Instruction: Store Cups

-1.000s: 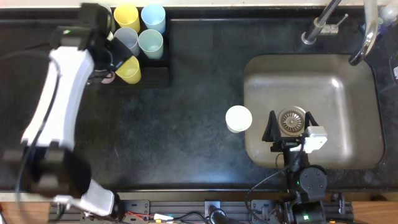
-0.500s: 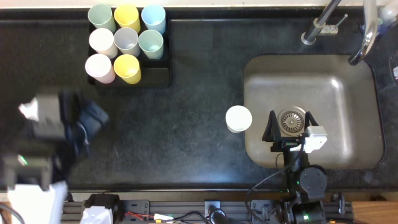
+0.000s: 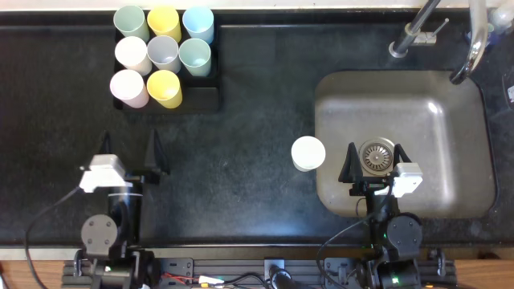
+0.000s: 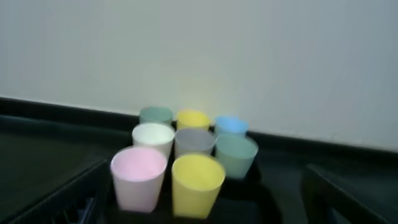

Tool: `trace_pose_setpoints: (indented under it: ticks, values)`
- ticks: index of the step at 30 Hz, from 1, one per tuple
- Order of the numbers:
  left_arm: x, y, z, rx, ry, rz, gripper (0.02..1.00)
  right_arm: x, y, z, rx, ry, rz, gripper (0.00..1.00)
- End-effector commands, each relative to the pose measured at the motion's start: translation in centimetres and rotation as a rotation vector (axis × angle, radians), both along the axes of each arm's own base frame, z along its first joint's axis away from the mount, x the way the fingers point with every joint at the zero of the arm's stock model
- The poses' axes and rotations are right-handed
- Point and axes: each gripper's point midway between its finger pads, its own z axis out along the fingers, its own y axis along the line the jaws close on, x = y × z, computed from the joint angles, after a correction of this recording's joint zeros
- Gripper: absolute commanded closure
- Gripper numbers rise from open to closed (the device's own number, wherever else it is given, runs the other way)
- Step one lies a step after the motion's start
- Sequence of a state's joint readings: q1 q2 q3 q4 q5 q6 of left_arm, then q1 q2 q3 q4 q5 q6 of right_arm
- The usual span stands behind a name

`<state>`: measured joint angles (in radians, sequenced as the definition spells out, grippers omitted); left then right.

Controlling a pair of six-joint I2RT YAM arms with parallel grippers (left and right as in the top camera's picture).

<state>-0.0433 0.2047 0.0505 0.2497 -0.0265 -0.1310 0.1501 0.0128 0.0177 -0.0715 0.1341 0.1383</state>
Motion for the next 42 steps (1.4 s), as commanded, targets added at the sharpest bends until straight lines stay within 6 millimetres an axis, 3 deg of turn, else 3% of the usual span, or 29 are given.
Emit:
trace_pose_setpoints:
  ticks: [1, 4, 12, 42]
  values:
    - [-0.5, -0.2, -4.1, 0.175, 0.116, -0.010, 0.020, 0.0, 0.0, -0.4, 0.004, 0.001, 0.000, 0.003]
    - [-1.1, -0.1, -6.7, 0.180, 0.217, -0.013, 0.020, 0.0, 0.0, -0.4, 0.004, 0.001, 0.000, 0.003]
    - [-1.2, 0.0, -5.6, 0.199, 0.168, -0.002, 0.020, 0.0, 0.0, -0.4, 0.004, 0.001, 0.000, 0.005]
    - [-1.2, 0.0, -5.6, 0.199, 0.169, -0.002, 0.020, 0.0, 0.0, -0.4, 0.004, 0.001, 0.000, 0.003]
